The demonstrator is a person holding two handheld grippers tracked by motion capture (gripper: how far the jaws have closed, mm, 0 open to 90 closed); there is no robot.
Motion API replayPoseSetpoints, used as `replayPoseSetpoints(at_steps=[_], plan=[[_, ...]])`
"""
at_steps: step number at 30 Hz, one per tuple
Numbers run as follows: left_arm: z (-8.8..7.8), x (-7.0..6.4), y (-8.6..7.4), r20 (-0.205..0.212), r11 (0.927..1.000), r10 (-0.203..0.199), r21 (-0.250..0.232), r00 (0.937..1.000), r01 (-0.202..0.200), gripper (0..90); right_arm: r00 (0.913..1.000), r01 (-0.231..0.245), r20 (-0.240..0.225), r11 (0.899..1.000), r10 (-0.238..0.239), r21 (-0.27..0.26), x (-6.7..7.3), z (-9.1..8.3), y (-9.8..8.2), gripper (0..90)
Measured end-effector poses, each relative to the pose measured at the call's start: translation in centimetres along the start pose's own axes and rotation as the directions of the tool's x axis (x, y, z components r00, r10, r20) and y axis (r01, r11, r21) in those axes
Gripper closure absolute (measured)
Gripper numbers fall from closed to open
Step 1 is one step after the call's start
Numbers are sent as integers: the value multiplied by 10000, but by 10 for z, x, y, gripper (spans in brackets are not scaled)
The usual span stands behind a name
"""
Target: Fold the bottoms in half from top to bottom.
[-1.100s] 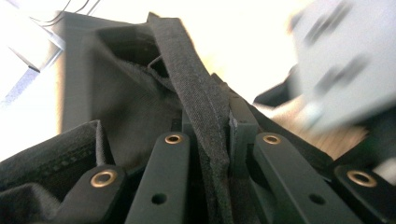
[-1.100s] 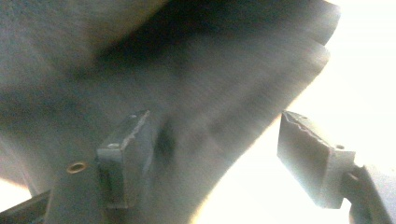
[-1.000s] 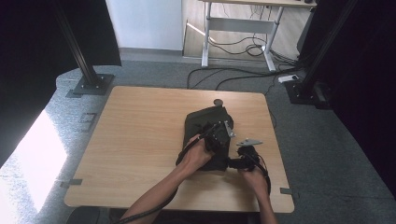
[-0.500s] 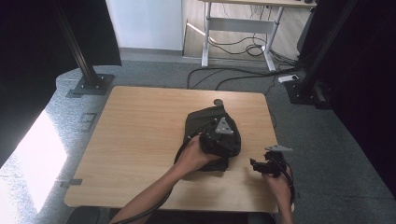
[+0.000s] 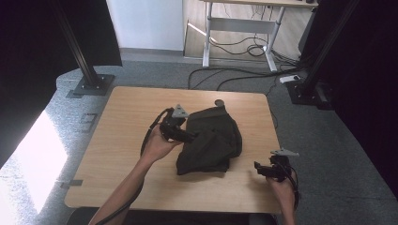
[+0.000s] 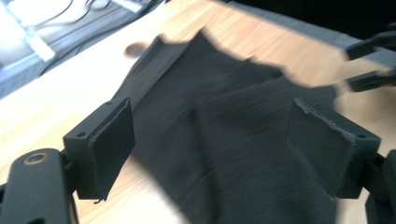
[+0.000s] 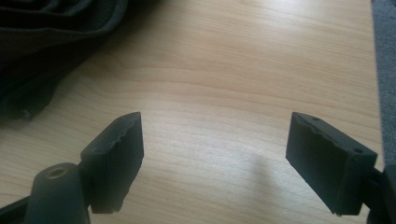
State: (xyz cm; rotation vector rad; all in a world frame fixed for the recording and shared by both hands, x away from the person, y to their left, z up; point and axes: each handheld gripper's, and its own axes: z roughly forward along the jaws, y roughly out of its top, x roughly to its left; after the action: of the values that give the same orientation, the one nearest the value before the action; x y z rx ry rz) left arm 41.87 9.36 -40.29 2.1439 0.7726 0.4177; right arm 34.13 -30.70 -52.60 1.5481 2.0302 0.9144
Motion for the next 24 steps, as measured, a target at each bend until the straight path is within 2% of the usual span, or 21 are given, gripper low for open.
replayPoseSetpoints(at_steps=[3,4,5,7,11,12,13,15,18,21,23,24], plan=[[6,16,-19,-156,9984,-476,293,9987,480,143,9999,42,-115,10000,-41,52,5,2,1,191],[7,24,-35,-276,9964,-732,398,9969,743,143,9998,87,-165,10000,-87,32,6,1,1,192],[7,24,-35,-276,9964,-732,398,9969,743,141,9998,87,-165,10000,-87,32,6,1,1,192],[7,31,-53,-452,9939,-930,557,9946,954,128,9995,96,-305,9999,-97,-38,8,-2,4,189],[-2,43,-93,-649,9853,-1480,765,9869,1528,72,9969,214,-752,9996,-227,-171,14,-7,8,170],[-8,46,-114,-824,9822,-1593,870,9838,1663,35,9956,267,-900,9996,-275,-95,16,-6,8,153],[-8,46,-114,-824,9822,-1593,870,9838,1663,16,9956,267,-900,9996,-275,-95,16,-6,8,153],[-15,46,-136,-1123,9811,-1483,1082,9825,1604,4,9948,310,-976,9995,-308,1,17,-3,6,143],[-26,48,-170,-1567,9751,-1519,1376,9759,1738,0,9943,329,-1022,9991,-302,253,19,5,-2,136],[-34,50,-193,-1913,9711,-1637,1412,9678,1922,0,9942,395,-1017,9987,-361,315,20,11,-8,132],[-38,50,-208,-2057,9684,-1656,1512,9645,1985,0,9951,510,-867,9976,-468,470,22,17,-14,122],[-38,49,-216,-2212,9674,-1583,1605,9623,1960,0,9949,852,-565,9960,-836,277,25,19,-18,111]])
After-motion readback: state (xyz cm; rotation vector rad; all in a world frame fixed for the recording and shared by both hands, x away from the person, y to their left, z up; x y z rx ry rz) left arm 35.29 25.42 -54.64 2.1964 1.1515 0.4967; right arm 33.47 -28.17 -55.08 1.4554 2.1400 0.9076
